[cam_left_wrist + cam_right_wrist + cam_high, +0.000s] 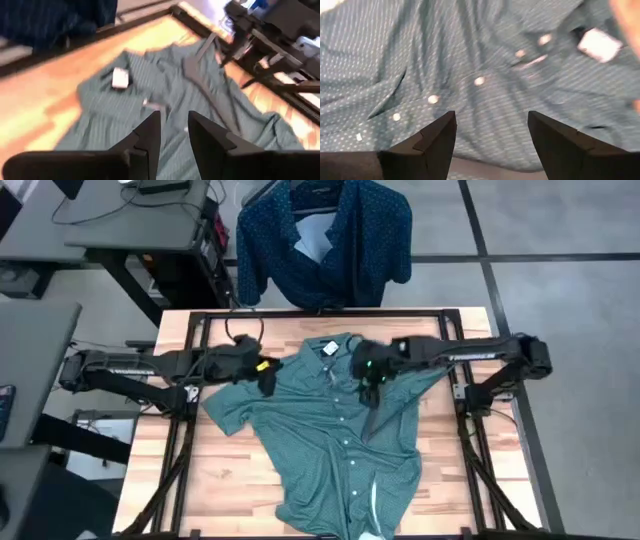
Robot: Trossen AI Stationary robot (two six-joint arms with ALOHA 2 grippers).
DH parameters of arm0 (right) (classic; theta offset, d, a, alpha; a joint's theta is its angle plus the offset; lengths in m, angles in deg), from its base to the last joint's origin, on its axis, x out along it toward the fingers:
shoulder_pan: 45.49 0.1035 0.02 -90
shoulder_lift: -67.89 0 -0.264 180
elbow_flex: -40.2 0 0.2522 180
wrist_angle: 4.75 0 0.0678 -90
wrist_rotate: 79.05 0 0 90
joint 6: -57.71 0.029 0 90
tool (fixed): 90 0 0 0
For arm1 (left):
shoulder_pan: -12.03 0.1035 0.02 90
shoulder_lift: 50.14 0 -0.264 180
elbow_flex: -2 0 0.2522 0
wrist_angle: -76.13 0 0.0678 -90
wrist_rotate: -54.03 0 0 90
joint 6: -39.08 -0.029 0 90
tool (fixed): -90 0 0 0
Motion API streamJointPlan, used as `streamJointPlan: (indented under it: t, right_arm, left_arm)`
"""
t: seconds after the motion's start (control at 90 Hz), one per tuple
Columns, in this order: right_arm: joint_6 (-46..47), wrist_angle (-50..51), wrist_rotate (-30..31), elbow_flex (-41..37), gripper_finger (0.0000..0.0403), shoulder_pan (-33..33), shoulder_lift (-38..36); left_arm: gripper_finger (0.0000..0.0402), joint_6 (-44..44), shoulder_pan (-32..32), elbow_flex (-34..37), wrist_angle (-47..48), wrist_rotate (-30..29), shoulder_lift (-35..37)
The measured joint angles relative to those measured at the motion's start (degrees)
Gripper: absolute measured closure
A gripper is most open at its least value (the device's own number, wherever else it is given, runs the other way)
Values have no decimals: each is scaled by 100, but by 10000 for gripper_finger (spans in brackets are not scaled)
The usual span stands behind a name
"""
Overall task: Hang clothes
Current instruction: Hang the green polo shirt on the rack
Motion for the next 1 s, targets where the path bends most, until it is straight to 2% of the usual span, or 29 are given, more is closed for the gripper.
streamJointPlan:
  t: [0.167,0.367,0.533,0.7,1.0]
  right_arm:
    - [154,616,10,-133,171,-682,-700]
    - [573,812,35,-826,171,-1337,-1474]
    - [44,843,51,-1776,171,-1701,-1801]
    - [-1197,600,71,-2600,171,-1904,-1629]
    - [-1554,-57,304,-2723,171,-2474,-321]
  left_arm:
    - [320,186,381,-456,-72,233,-653]
    - [320,59,929,-478,-29,1470,-1441]
    - [320,-602,1305,-478,-75,2545,-2098]
    - [320,-1415,1467,-478,-49,3205,-2524]
    - [320,-2493,1680,-482,-43,3289,-2535]
